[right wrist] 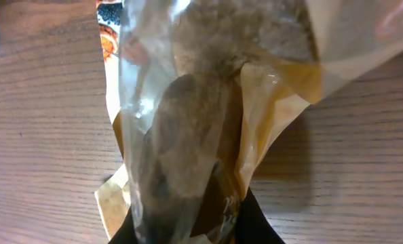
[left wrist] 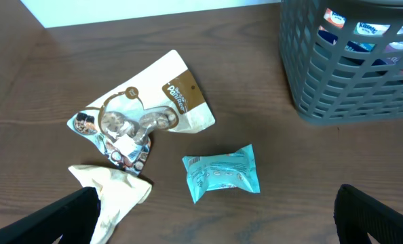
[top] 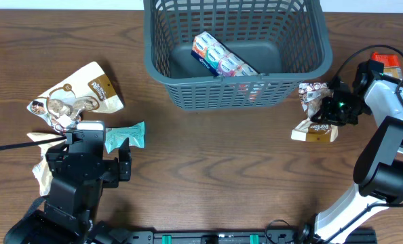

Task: Pack container
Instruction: 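Lift the brown pouch and carry it over the basket with right gripper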

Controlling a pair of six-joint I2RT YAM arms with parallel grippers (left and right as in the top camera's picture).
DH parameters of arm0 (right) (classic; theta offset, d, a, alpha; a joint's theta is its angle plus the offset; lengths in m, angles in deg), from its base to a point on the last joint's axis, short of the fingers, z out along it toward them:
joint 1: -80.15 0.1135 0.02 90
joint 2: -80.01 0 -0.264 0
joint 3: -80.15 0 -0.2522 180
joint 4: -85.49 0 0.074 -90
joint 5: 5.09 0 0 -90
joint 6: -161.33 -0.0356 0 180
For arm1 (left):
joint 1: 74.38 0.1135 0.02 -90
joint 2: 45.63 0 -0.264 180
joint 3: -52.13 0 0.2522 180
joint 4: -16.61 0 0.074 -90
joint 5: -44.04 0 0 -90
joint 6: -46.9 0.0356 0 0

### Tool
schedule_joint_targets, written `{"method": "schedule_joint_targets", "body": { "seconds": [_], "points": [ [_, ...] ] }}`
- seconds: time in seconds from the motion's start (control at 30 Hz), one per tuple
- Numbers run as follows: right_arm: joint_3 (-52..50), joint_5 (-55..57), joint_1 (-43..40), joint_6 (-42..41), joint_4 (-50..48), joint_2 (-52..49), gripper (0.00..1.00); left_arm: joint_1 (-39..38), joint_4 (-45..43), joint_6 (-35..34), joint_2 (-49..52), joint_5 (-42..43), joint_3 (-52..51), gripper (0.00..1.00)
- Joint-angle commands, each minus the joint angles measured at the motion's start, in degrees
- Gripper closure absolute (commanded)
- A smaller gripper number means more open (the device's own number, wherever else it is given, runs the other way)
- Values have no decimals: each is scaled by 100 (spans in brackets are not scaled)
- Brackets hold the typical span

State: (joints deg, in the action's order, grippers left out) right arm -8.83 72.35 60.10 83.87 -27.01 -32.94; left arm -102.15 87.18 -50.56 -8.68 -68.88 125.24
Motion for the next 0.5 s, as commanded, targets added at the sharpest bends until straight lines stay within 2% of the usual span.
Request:
{"method": "schedule_joint_targets", "body": {
  "seconds": [0.0, 0.2, 0.47],
  "points": [
    [-22, 286, 22, -251, -39, -181, 99, -7, 15, -7, -9, -72, 72, 1],
    [573, 284, -66, -533, 354, -179, 99, -7, 15, -7, -9, -72, 72, 1],
    [2400, 260, -330, -835, 1390, -179, 99, -7, 15, -7, -9, -72, 72, 1]
  ]
}}
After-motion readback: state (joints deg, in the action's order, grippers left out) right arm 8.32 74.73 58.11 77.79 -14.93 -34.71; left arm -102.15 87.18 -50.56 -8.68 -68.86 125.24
